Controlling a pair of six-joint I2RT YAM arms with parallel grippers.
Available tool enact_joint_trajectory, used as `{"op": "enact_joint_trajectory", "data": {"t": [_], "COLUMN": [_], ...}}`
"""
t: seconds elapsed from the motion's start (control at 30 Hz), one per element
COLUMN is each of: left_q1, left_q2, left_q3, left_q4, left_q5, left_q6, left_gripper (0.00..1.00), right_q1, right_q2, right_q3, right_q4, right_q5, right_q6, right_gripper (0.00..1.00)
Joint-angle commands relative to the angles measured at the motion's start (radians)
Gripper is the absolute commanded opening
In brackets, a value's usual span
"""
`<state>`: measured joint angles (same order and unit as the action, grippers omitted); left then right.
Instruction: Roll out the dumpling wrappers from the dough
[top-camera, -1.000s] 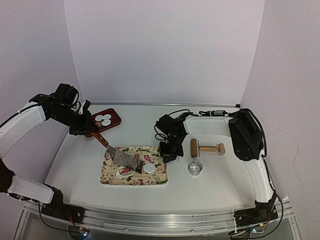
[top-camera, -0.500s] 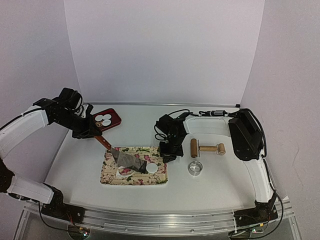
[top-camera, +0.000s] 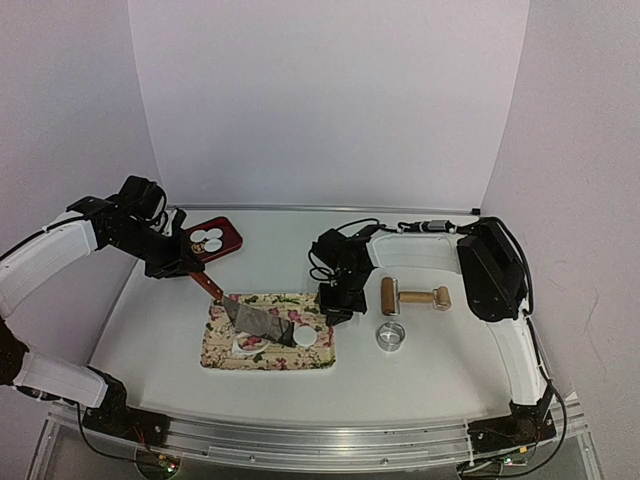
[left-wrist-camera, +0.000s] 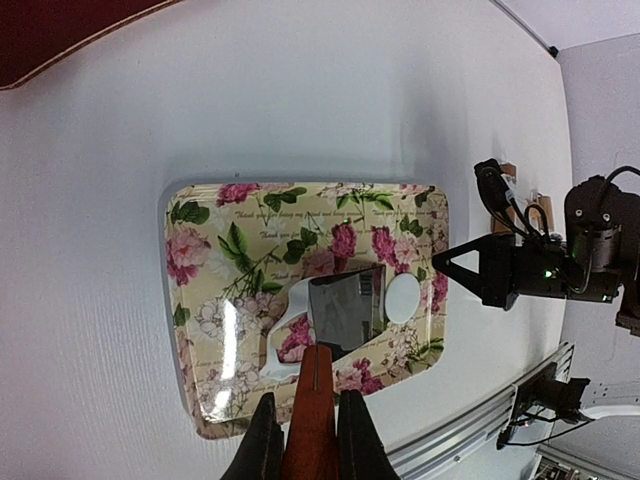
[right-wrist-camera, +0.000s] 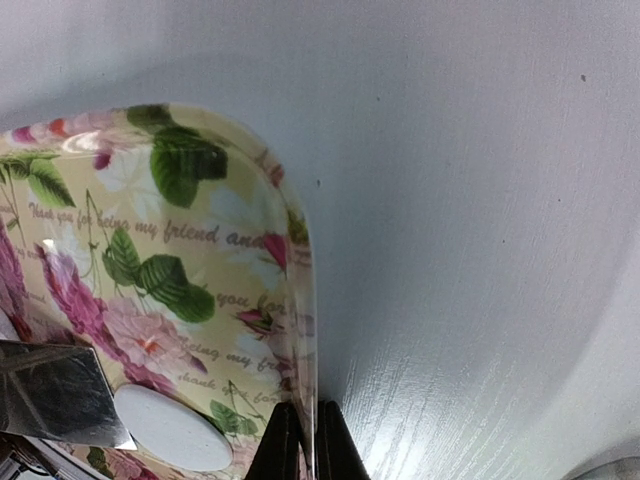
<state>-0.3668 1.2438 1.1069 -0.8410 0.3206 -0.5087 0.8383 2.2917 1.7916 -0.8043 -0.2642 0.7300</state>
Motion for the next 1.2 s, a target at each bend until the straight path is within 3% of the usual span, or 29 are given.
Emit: {"op": "enact_joint_trajectory", "data": {"t": [0.0, 0.43, 1.17], "left_q1": [-0.001, -0.003, -0.004], "left_q2": [-0.013, -0.049, -0.034], "left_q3": [0.007, -0.130, -0.157], "left_q4": [-0.022, 0.093, 0.151], "left_q5": [-0.046, 0.023, 0.063], "left_q6": [-0.019, -0.058, -0.070], "left_gripper": [0.00, 0.00, 0.00], "right_q1": [0.003, 0.004, 0.003], "right_q2": [0.025, 0.040, 0.038], "right_q3": [0.011, 0.034, 0.041], "right_q4": [-0.044, -0.052, -0.062], "right_q5": [0.055, 0.054, 0.060], "right_q6": [-0.002, -0.006, -0.004], "right_gripper": [0.03, 0.02, 0.01]}}
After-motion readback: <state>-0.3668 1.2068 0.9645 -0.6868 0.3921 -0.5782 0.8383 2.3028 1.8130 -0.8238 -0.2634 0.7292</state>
